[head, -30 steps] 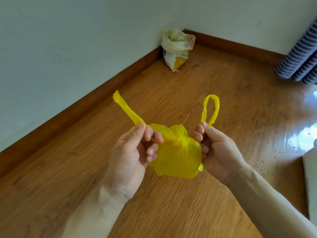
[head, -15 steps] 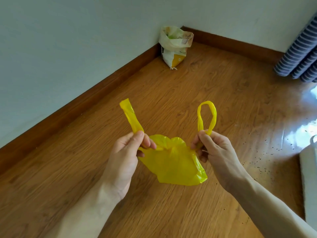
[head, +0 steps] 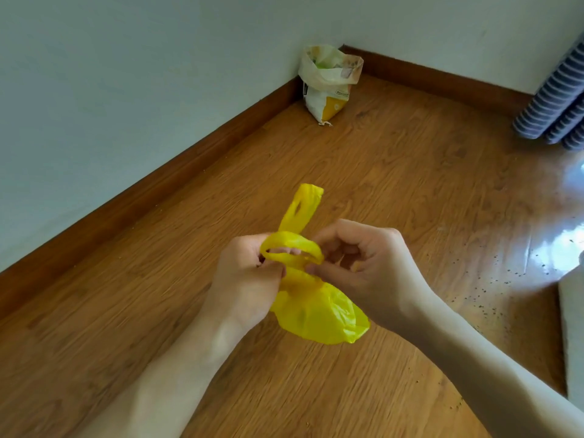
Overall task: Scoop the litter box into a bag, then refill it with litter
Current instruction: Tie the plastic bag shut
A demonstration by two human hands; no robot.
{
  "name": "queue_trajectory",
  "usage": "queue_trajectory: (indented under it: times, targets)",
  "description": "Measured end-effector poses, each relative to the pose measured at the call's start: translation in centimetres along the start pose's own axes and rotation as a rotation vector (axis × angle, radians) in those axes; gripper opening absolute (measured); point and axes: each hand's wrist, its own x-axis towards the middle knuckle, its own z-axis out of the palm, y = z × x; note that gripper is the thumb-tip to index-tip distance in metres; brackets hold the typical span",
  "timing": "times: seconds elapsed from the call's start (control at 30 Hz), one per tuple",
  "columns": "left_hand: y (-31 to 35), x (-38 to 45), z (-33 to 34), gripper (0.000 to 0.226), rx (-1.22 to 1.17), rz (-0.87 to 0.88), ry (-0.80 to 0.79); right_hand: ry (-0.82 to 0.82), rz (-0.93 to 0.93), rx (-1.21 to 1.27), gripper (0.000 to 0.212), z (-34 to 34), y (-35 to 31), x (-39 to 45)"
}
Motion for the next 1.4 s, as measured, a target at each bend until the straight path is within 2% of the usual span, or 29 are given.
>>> queue_trajectory:
  times: [0.13, 0.23, 0.33, 0.47, 0.6, 0.67, 0.73, 0.8, 0.87, 1.0, 1.1, 1.2, 1.27, 1.4]
  targets:
    - [-0.8, -0.3, -0.1, 0.036, 0.324, 0.123, -0.045, 0.001, -0.130, -0.152, 0.013, 0.2, -0.9, 0.5]
    - [-1.4, -0.7, 0.1, 0.055, 0.375, 0.173, -0.022, 0.068, -0.242, -0.321, 0.014, 0.6, -0.9, 0.7]
    - [-1.2, -0.8, 0.2, 0.043, 0.361, 0.198, -0.065, 0.054, -0.302, -0.530, 0.016, 1.0, -0.6, 0.9]
    - [-0.9, -0.8, -0.2, 0.033, 0.358, 0.224, -0.143, -0.130, -0.185, -0.321, 0.013, 0.5, -0.2, 0.9]
    - [-0.3, -1.1, -0.6, 0.015, 0.171, 0.104, -0.267, -0.121, -0.137, -0.286, 0.015, 0.3, -0.1, 0.6]
    - [0.2, -1.3, -0.5, 0.021, 0.071, 0.050, -0.292, -0.116, -0.149, -0.326, 0.017, 0.3, -0.2, 0.6]
    - [0.1, -1.5, -0.4, 0.045, 0.030, 0.021, -0.209, -0.121, -0.163, -0.365, 0.017, 0.3, -0.3, 0.5]
    - [-0.1, -1.4, -0.2, 0.060, 0.099, 0.048, -0.109, -0.124, -0.159, -0.368, 0.017, 0.6, -0.3, 0.4]
    - [-0.4, -1.4, 0.2, 0.053, 0.098, 0.068, -0.088, -0.098, -0.118, -0.348, 0.015, 0.9, -0.3, 0.2]
    - [-0.6, -1.5, 0.5, 0.047, -0.036, -0.052, -0.041, 0.012, -0.005, -0.249, 0.020, 1.1, -0.1, -0.3]
    - [-1.1, -1.3, 0.3, 0.027, -0.167, -0.117, 0.013, 0.070, 0.088, -0.183, 0.017, 0.9, 0.3, -0.6]
    - [-1.0, -1.3, 0.2, 0.008, -0.281, -0.189, 0.020, 0.133, 0.133, -0.217, 0.014, 0.9, 0.5, -0.7]
    - [-0.8, -1.3, 0.3, 0.010, -0.308, -0.189, 0.029, 0.151, 0.159, -0.207, 0.013, 1.0, 0.4, -0.7]
    - [-1.0, -1.1, 0.2, 0.015, -0.331, -0.165, 0.111, 0.068, 0.262, -0.011, 0.016, 0.9, 0.1, -0.7]
